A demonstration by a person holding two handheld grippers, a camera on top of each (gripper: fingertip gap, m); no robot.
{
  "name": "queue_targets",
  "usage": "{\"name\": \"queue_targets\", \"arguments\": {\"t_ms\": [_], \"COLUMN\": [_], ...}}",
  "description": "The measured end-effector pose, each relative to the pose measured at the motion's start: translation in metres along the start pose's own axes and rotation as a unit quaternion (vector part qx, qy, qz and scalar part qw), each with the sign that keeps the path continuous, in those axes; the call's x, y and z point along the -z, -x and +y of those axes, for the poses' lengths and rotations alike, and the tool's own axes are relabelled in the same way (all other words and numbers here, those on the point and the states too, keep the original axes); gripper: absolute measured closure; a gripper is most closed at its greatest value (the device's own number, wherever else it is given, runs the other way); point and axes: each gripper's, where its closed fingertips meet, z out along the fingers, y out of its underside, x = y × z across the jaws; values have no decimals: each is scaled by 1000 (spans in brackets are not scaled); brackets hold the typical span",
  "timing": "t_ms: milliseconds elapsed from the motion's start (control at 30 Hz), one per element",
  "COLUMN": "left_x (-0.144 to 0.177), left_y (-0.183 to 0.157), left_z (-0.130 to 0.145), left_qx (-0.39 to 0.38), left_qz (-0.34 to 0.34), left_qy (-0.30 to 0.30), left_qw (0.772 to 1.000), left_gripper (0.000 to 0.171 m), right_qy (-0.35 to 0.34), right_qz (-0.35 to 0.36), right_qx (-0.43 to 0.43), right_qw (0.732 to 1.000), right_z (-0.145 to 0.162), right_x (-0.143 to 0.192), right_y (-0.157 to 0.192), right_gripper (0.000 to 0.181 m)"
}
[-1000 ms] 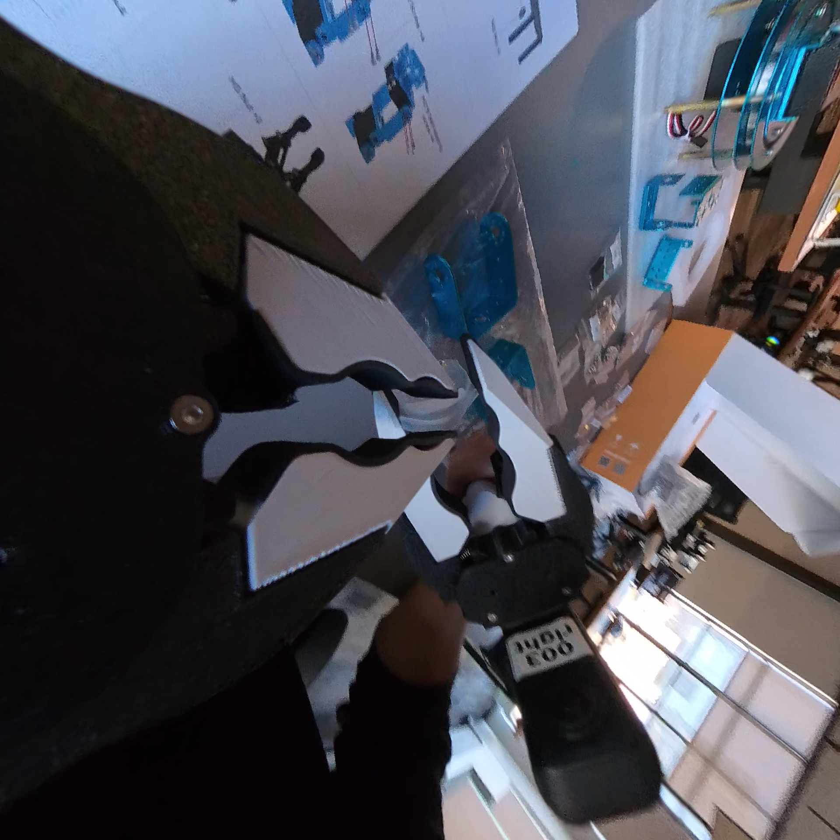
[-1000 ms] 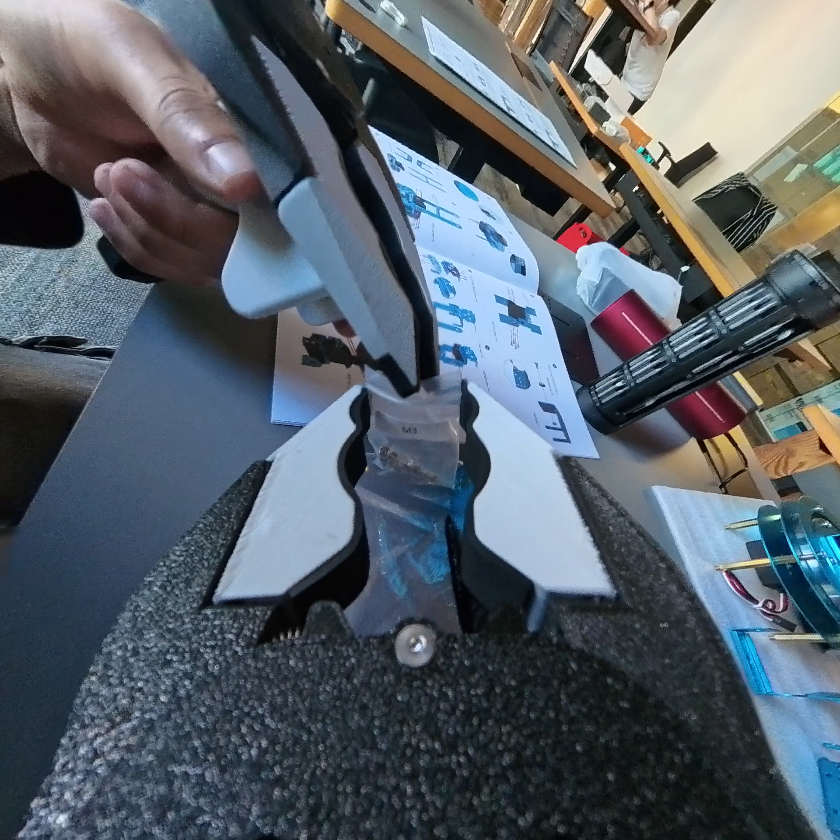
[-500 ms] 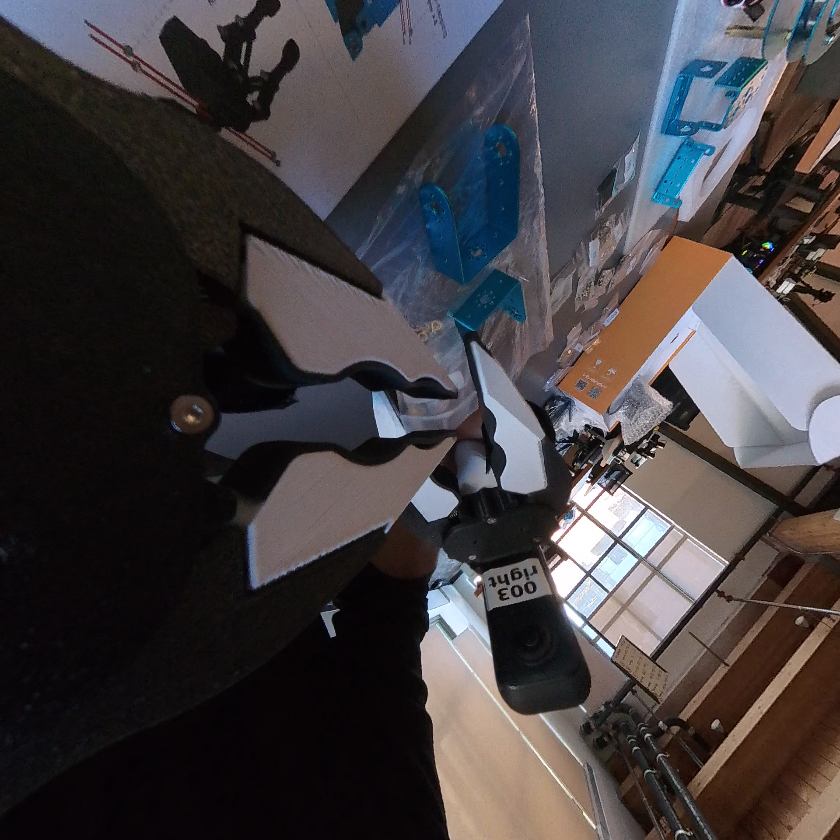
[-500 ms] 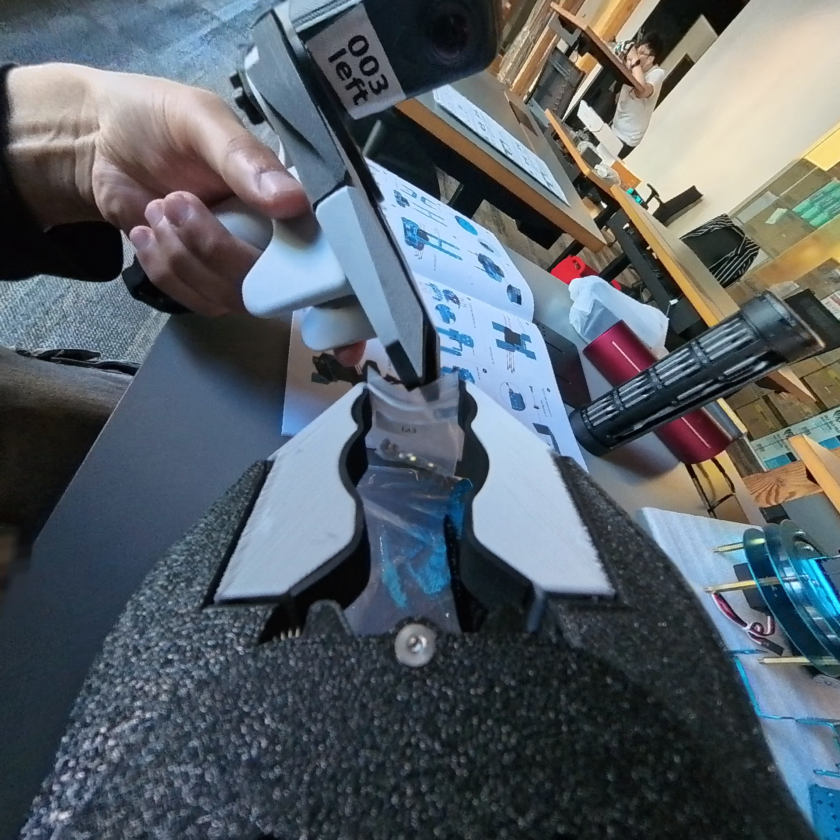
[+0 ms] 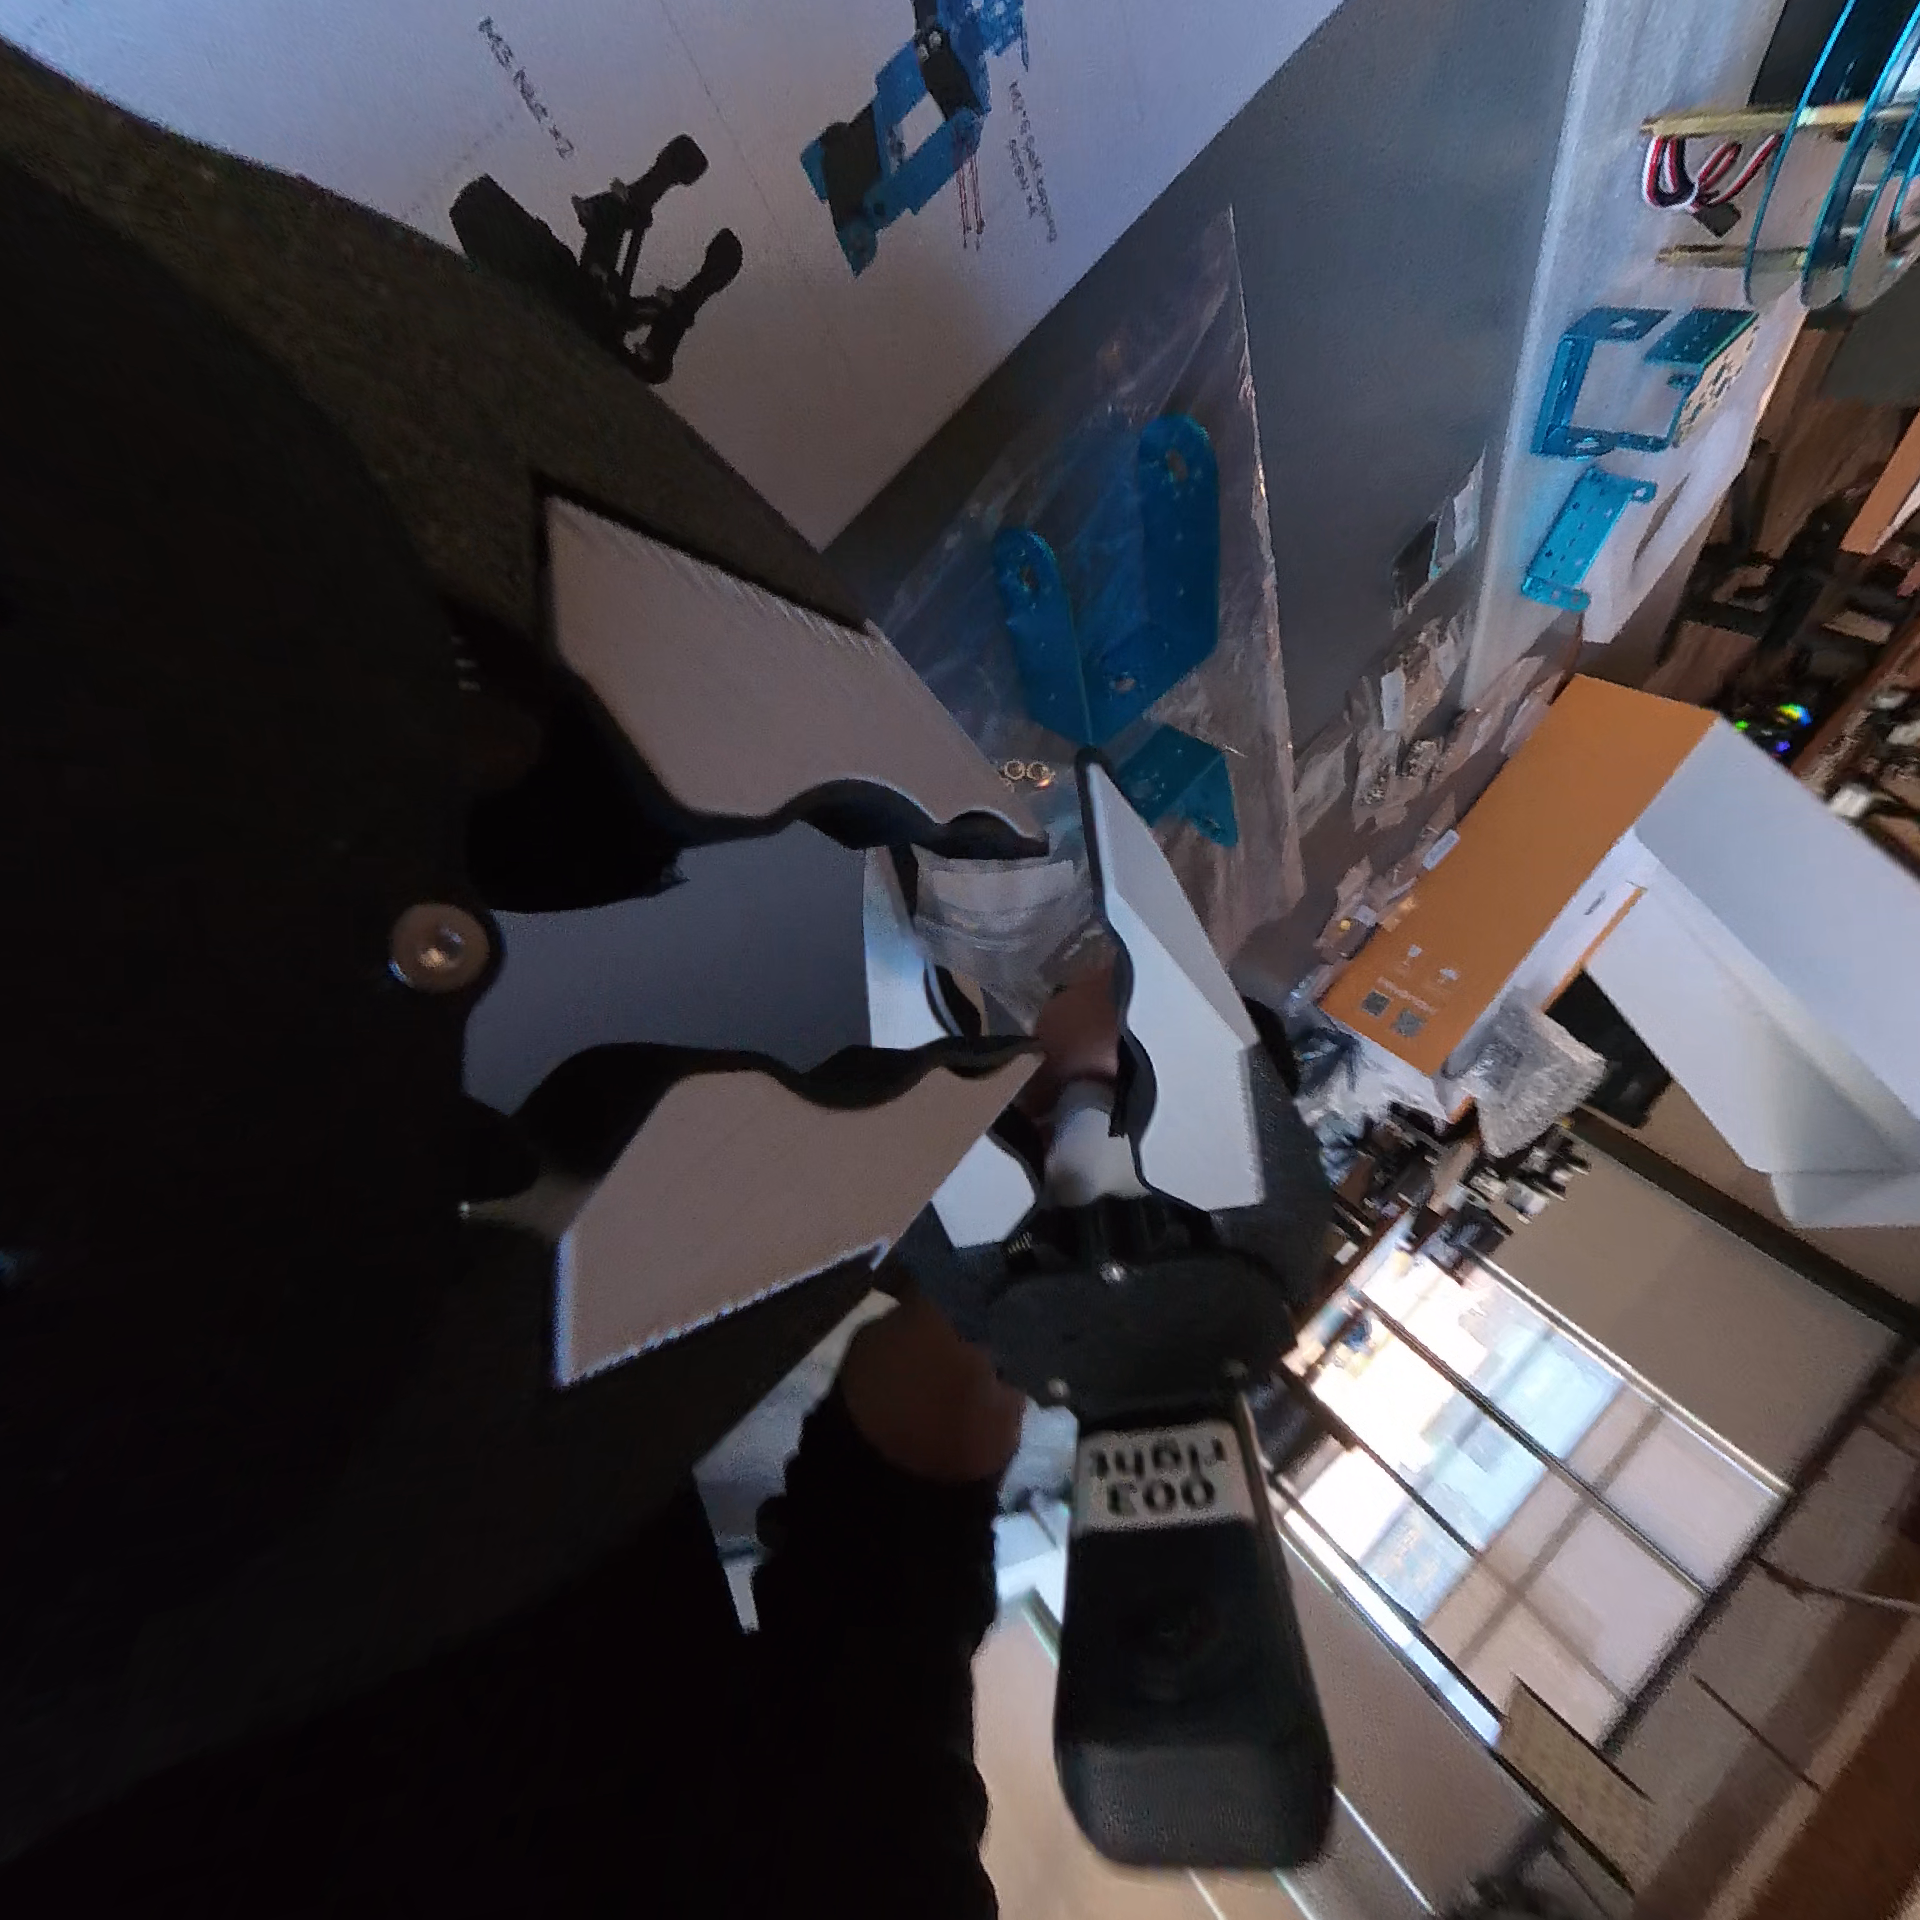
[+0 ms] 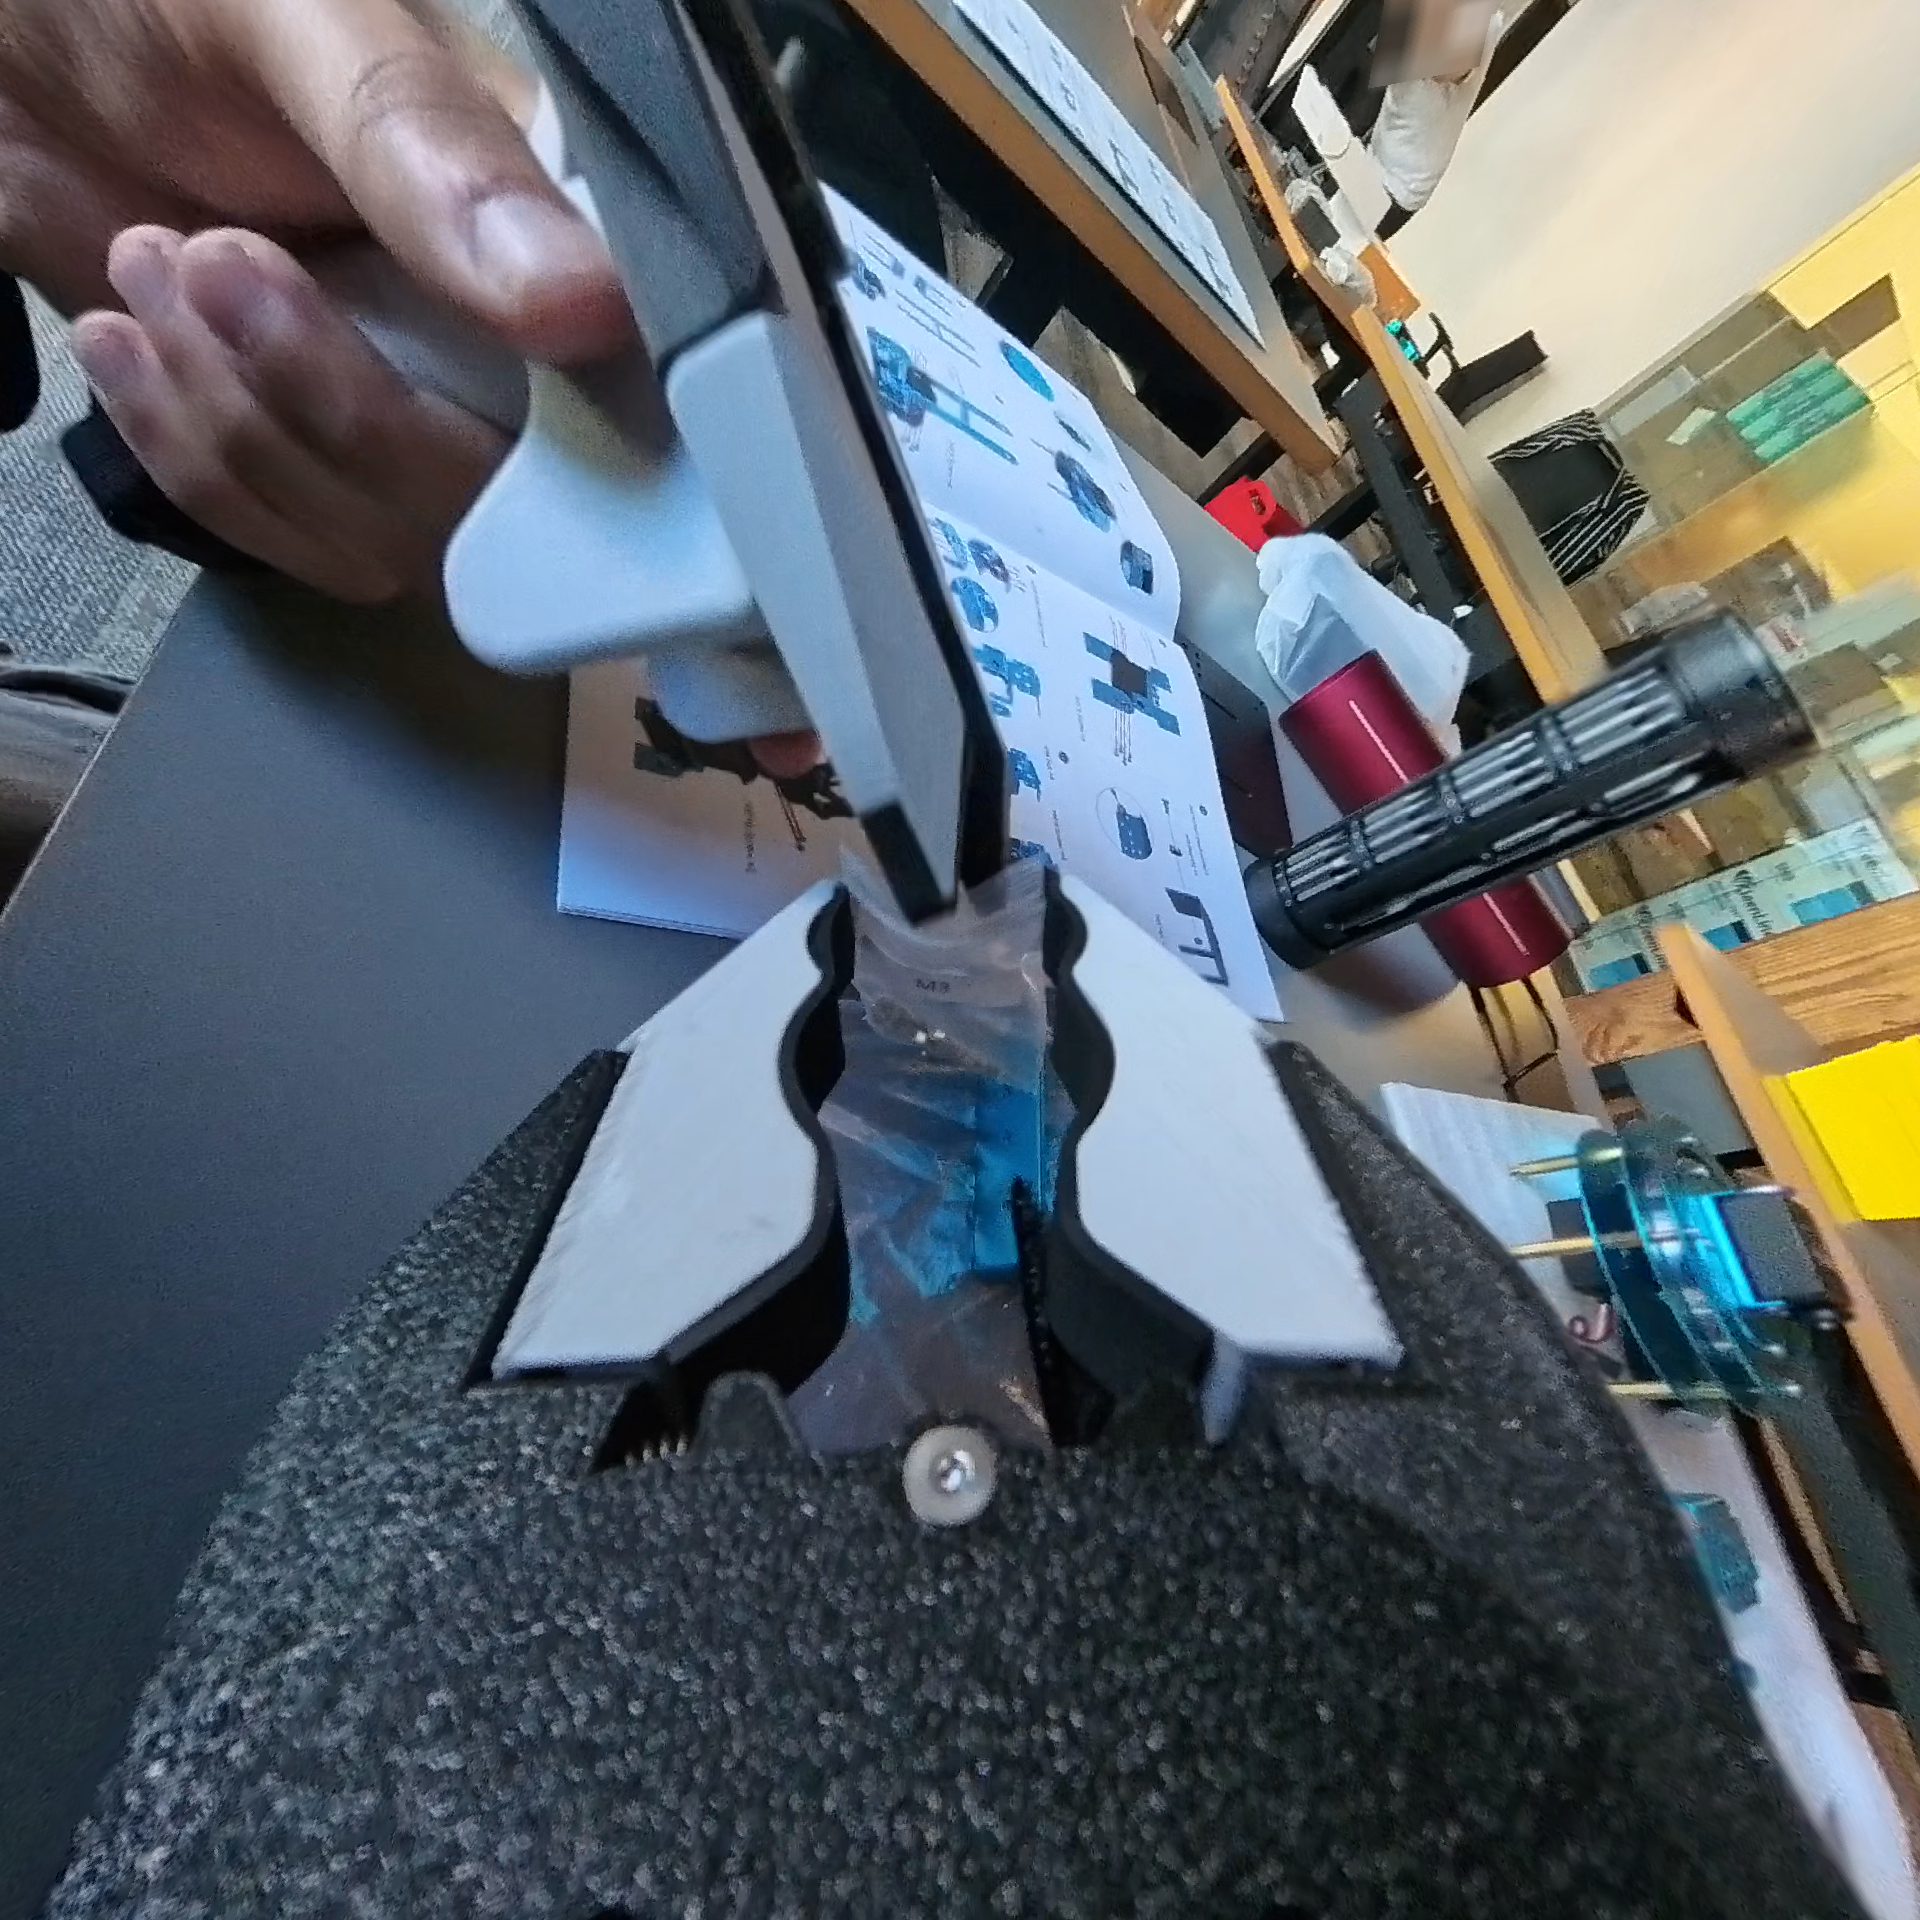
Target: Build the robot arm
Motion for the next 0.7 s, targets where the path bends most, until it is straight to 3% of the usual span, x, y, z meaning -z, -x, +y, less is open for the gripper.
{"name": "queue_targets", "arguments": {"t_ms": [33,167,300,433,533,600,633,700], "left_x": [-3,-3,5,15,21,19,18,17], "left_y": [0,5,17,24,22,16,16,14], "left_z": [5,5,-8,-23,-34,-34,-33,-34], "left_qx": [-16,-23,28,78,75,48,37,9], "left_qz": [-10,-48,-55,-43,-35,-33,-42,-57], "left_qy": [15,21,-20,-77,-109,-105,-103,-103], "left_qw": [1000,998,998,993,991,993,993,993], "left_gripper": [139,171,171,171,171,171,171,171], "right_qy": [0,15,-10,-74,-98,-117,-129,-140], "right_qz": [4,20,20,-13,-118,-193,-215,-225], "right_qx": [7,29,7,-99,-262,-350,-380,-397], "right_qw": [1000,999,1000,992,953,909,891,879], "right_z": [-2,0,-5,-26,-33,-41,-45,-47], "right_x": [0,-1,6,20,20,20,21,23], "right_y": [1,-1,-6,-16,-12,-8,-8,-10], "right_gripper": [146,141,134,139,143,132,125,123]}}
